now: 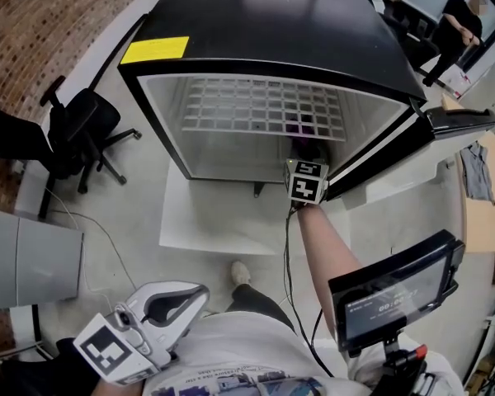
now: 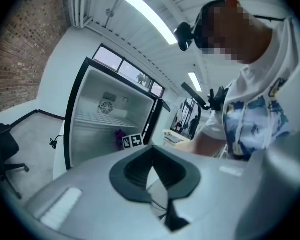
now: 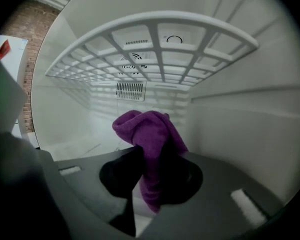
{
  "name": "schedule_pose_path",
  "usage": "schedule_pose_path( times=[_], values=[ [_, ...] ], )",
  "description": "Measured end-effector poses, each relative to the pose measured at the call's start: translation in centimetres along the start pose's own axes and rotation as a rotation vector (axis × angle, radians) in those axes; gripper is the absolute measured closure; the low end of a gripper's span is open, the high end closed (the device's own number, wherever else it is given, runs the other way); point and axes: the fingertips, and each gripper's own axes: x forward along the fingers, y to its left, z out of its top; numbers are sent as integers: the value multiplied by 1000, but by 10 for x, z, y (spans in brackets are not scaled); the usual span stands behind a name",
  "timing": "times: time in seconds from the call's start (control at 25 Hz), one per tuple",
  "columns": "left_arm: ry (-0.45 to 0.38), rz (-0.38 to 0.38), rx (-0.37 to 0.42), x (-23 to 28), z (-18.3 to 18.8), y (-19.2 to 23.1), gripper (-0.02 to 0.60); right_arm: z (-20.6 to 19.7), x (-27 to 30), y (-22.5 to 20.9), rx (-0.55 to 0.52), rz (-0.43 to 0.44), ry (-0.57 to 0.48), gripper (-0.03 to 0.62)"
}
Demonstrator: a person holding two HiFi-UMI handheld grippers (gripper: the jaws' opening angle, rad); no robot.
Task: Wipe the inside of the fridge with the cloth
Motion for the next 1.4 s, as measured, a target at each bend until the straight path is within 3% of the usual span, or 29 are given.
schedule_pose_path(
  times=[0.44, 1.4],
  values=[
    [6, 36, -15, 6, 4, 11, 575, -18, 22, 31, 30, 91, 49, 516],
    [-29, 188, -61, -36, -5, 37, 575, 10, 43, 181, -18, 346, 14, 516]
  ],
)
